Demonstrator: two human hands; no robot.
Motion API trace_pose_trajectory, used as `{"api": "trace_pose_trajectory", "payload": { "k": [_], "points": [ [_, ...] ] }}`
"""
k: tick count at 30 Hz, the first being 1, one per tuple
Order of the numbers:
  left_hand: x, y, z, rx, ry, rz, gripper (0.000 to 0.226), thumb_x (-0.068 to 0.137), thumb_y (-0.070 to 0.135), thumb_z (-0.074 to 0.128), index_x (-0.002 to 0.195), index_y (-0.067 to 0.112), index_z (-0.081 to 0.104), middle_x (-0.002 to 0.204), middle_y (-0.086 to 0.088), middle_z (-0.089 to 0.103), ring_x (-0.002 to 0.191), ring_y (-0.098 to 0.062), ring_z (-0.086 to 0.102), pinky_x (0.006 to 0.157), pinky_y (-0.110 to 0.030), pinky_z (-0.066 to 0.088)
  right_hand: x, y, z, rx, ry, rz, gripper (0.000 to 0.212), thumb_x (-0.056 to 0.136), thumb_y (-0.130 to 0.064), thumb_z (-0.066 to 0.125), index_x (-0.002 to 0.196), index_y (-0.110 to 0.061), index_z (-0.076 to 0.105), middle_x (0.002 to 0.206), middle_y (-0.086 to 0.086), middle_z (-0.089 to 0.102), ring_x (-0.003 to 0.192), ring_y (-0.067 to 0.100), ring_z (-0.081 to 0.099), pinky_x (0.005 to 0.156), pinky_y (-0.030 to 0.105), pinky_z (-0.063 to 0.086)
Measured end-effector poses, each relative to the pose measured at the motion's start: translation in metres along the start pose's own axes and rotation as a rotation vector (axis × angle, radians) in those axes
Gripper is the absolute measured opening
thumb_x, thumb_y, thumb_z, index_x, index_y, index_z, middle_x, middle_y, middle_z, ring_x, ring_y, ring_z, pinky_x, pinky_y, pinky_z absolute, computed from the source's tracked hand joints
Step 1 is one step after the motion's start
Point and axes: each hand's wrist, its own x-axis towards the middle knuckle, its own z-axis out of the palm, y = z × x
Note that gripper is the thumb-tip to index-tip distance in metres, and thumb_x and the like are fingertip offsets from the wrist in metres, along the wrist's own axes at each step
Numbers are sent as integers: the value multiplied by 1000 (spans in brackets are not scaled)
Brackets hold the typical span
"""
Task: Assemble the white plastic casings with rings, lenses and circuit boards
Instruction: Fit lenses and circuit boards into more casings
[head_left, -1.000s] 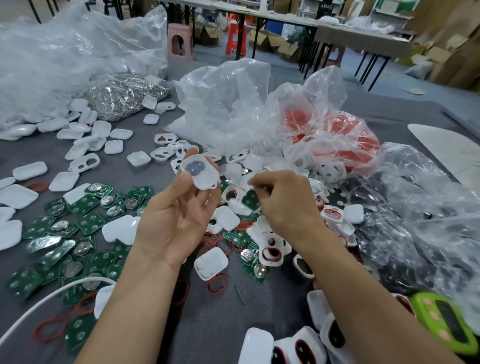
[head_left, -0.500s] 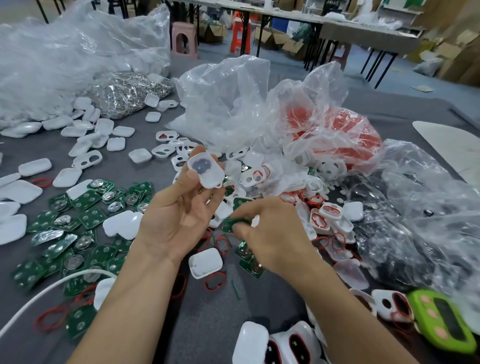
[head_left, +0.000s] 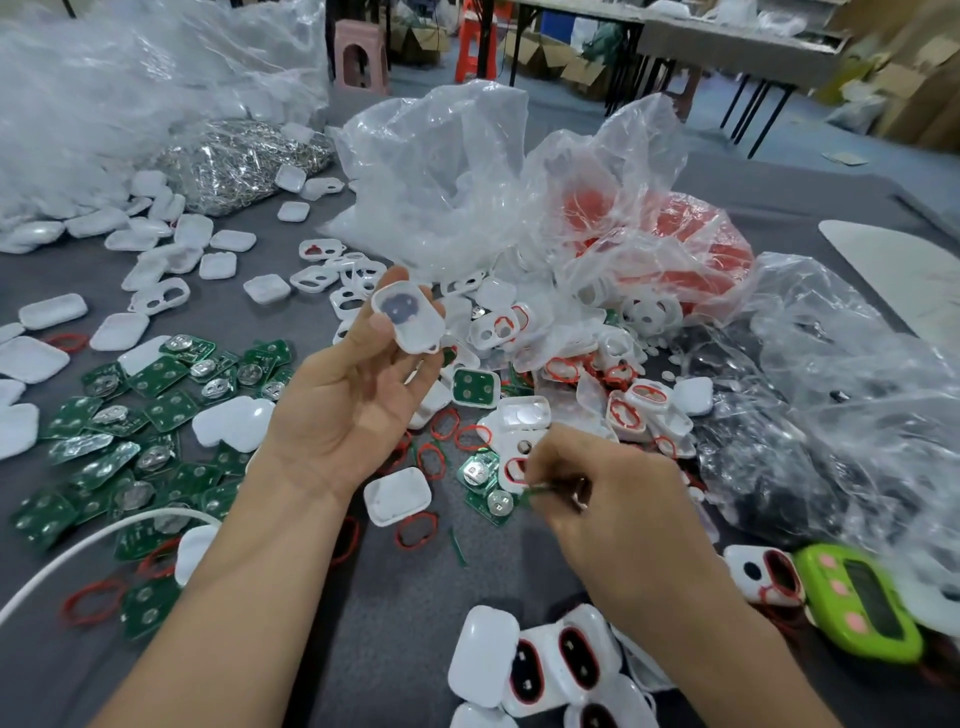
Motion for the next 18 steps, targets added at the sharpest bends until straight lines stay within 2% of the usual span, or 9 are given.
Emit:
{"api": "trace_pose_trajectory", "payload": {
  "k": [2,5,7,10,12,15,18],
  "points": [
    [0,0,1,2,-25,-7,36,67,17,76,102,19,81,110,-2,76,99,-16,74,87,-29,59,-7,2,-2,-108,11,1,21,78,-11,78,80,-28,65,72,-9,68,69,10,59,67,29,45],
    [0,-3,2,11,-28,-16,35,65,16,77,100,19,82,109,-2,77,99,-16,74,88,-29,59,-11,4,-1,-176,-2,17,19,81,-10,73,77,-25,61,70,-3,66,66,19,58,64,33,41],
    [-1,-4,2,13,-19,-24,32,69,16,74,100,19,82,109,-1,77,99,-16,74,87,-30,60,-13,4,0,-220,-52,18,25,83,-7,68,76,-26,53,71,-2,60,67,20,54,63,33,38],
    [-2,-5,2,1,-31,-32,33,71,15,75,103,19,81,111,-2,76,101,-16,74,91,-31,59,-19,5,1,-224,-81,-7,40,74,8,68,72,-26,45,64,0,52,64,21,47,59,37,41],
    [-2,-6,2,-8,-43,-38,36,69,13,77,105,20,81,111,-2,76,102,-17,73,94,-31,58,-23,5,0,-228,-83,-18,44,69,13,68,71,-23,43,59,0,47,59,21,43,52,36,37],
    [-2,-8,3,28,-61,-55,30,77,12,70,103,21,82,110,-1,77,104,-15,73,93,-29,57,-22,6,0,-221,-79,-37,51,68,15,67,73,-27,38,58,-2,44,56,19,39,50,30,30],
    [-3,-9,5,42,-99,-78,44,63,9,88,105,20,82,113,-2,76,107,-17,71,97,-30,54,-20,6,-1,-211,-84,-54,53,70,15,67,75,-28,36,59,-3,42,56,17,36,49,27,28]
  ]
}}
